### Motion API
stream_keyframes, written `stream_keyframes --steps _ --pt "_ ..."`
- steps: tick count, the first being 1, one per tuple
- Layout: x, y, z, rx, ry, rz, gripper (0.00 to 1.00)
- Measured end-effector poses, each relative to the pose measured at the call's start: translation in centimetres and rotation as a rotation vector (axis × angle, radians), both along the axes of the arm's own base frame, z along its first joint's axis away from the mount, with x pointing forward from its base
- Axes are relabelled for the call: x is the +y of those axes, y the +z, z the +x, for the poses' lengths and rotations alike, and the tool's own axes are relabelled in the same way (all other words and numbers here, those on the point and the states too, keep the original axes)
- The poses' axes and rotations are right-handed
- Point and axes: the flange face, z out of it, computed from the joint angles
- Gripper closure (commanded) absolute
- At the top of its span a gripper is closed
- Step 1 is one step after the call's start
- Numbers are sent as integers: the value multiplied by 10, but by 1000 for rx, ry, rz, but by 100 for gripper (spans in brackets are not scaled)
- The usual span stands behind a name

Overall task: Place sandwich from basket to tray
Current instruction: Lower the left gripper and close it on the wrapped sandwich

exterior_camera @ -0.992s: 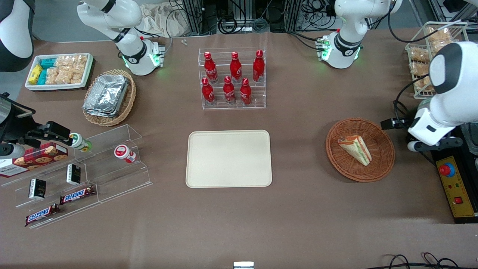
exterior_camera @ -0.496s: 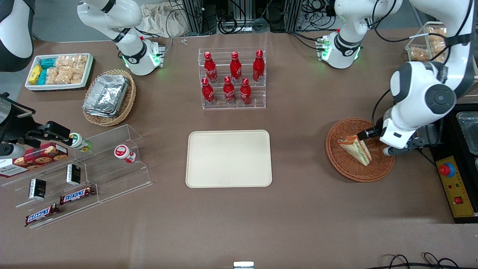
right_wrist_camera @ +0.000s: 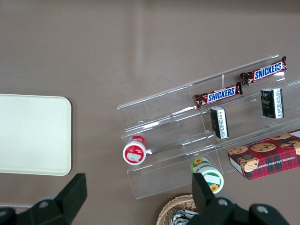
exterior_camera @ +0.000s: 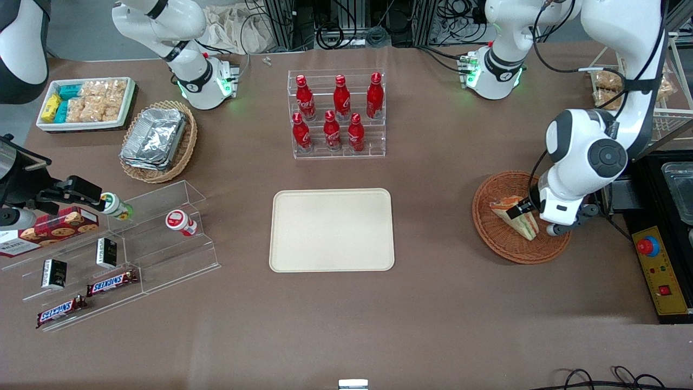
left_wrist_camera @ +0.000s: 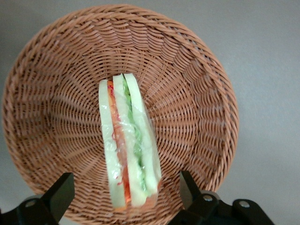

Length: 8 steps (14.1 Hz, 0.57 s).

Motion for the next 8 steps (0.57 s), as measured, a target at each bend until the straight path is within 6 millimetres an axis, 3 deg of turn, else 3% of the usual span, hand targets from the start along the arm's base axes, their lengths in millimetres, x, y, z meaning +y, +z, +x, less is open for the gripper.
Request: stream_keyframes --steps 6,8 --pt "-4 -32 1 -1 106 0 1" --pt "-4 -35 -1 7 116 2 12"
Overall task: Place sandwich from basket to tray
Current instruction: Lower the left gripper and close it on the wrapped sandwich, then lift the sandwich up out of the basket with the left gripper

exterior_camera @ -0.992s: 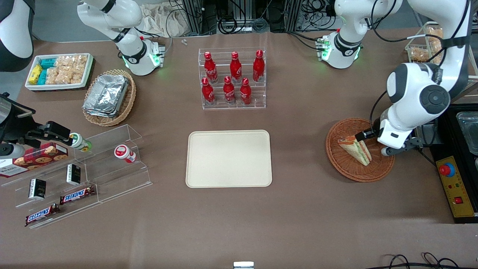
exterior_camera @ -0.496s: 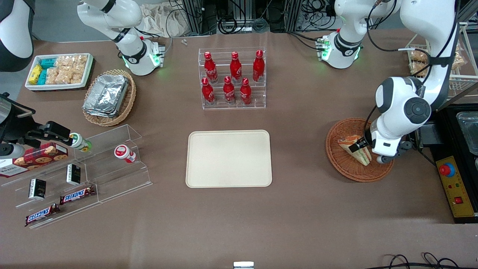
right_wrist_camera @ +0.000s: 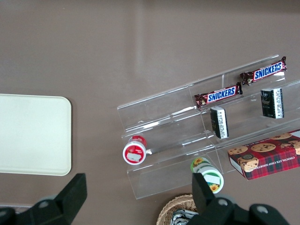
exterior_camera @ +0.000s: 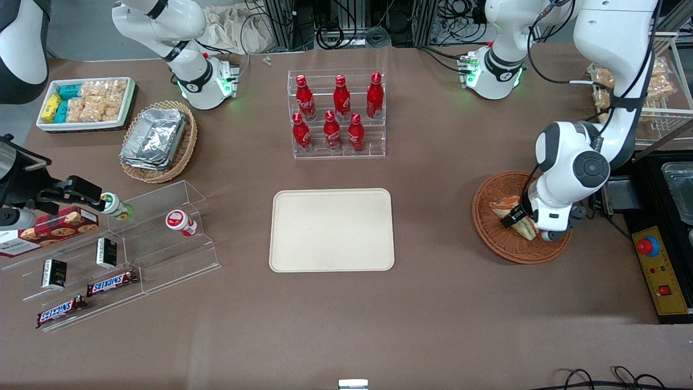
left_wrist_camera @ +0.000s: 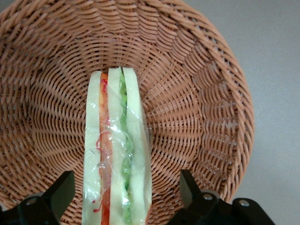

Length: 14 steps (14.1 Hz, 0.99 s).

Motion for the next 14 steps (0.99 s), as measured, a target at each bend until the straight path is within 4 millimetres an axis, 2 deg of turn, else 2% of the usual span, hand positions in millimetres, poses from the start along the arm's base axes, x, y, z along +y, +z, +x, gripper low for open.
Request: stream_keyframes --steps 1,2,5,7,11,12,14 --pt "0 -1 -1 2 3 0 26" --pt "0 -1 -1 3 6 1 44" --pt "4 -2 -1 5 15 3 90" --pt "6 -2 -1 4 18 4 100" --pt "6 12 1 -2 61 8 100" --pt "6 24 4 10 69 12 100" --pt "6 65 14 49 71 21 100"
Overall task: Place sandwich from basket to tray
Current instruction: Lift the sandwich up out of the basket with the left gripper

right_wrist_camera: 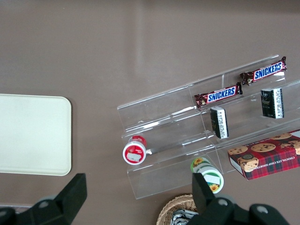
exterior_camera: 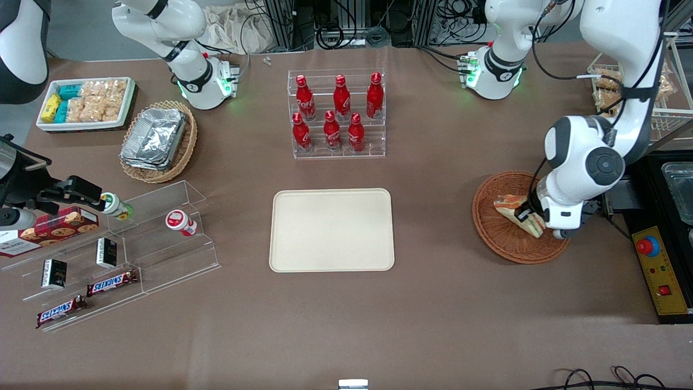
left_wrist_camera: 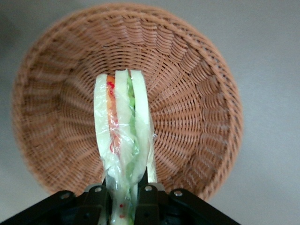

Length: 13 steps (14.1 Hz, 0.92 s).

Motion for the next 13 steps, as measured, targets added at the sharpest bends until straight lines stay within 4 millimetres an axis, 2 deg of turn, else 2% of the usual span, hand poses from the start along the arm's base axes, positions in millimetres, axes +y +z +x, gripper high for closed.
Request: stream_keyframes --steps 4,7,8,10,13 --pt "-2 102 19 67 -33 8 100" --pt "-2 159 25 92 -141 -8 100" --pt "-3 170 26 92 -189 -16 100" --pt "-11 178 23 114 -301 -35 100" --pt "-64 178 17 122 -420 -47 100"
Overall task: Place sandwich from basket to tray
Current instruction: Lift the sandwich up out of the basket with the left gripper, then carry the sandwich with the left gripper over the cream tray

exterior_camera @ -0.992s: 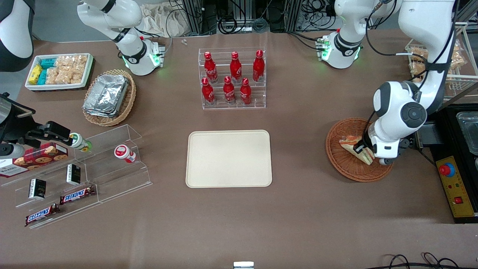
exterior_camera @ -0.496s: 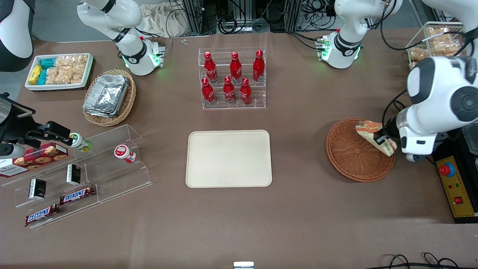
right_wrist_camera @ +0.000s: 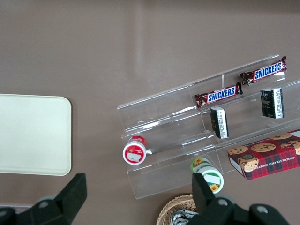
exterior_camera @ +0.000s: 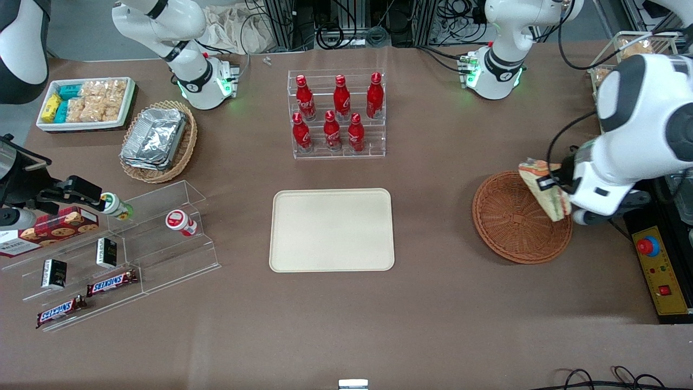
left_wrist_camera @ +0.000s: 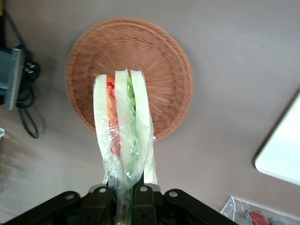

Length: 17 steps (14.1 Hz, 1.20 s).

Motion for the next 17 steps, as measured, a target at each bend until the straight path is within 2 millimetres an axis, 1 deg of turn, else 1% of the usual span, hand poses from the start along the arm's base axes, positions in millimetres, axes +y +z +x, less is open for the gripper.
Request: stream_keyframes --steps 3,5,8,11,13,14,17 --pt "-55 2 -7 -11 -105 -23 99" --pt "-96 -3 -13 -28 -181 -49 99" --pt "-167 -23 -24 -60 -300 -106 100" --pt "-226 -55 -29 -103 -372 -166 100" --pt "-255 -81 -29 -132 -385 -205 100" --pt "-264 -94 -27 -138 -385 -221 100" --pt "-277 -135 -20 -139 -379 -256 100"
